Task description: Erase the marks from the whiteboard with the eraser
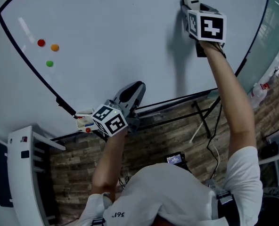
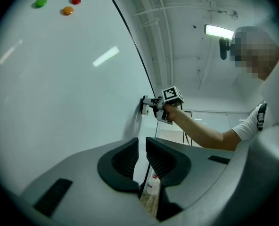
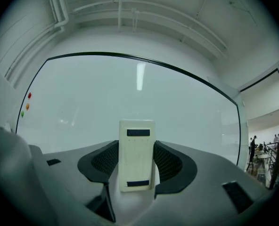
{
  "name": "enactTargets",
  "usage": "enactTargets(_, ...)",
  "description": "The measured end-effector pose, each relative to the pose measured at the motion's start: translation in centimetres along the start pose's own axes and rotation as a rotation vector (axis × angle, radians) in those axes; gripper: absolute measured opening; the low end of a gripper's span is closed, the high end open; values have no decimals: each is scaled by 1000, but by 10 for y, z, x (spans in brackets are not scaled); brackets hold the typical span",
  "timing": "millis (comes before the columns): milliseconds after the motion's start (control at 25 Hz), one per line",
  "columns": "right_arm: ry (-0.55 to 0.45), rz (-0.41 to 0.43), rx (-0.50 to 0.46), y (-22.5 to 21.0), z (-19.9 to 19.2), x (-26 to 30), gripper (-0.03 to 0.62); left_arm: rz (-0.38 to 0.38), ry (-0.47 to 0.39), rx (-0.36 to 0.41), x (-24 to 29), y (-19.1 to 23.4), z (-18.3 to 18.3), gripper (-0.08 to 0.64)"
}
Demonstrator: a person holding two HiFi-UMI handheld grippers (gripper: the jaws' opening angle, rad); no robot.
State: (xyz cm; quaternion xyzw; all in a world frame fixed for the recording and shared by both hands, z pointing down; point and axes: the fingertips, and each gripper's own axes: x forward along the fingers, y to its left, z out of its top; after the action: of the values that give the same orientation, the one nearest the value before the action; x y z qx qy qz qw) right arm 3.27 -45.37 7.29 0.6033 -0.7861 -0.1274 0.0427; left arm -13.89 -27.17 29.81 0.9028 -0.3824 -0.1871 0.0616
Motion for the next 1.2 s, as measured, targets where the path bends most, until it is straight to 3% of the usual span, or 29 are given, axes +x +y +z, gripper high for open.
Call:
enactTargets(320,31,-46,80,-2,-11,7,253,-14,15,-17,1,2,-8,54)
enactTargets(560,20,18,73,45,-4,4,253,-8,21,-27,-10,11,-10,54)
enactTargets(800,20,-17,98,66,1,5,253,-8,20,-31,-26,21,-6,54)
enactTargets(1200,15,26,94,142,15,-1,253,-23,17,-39,-59,34,5,54)
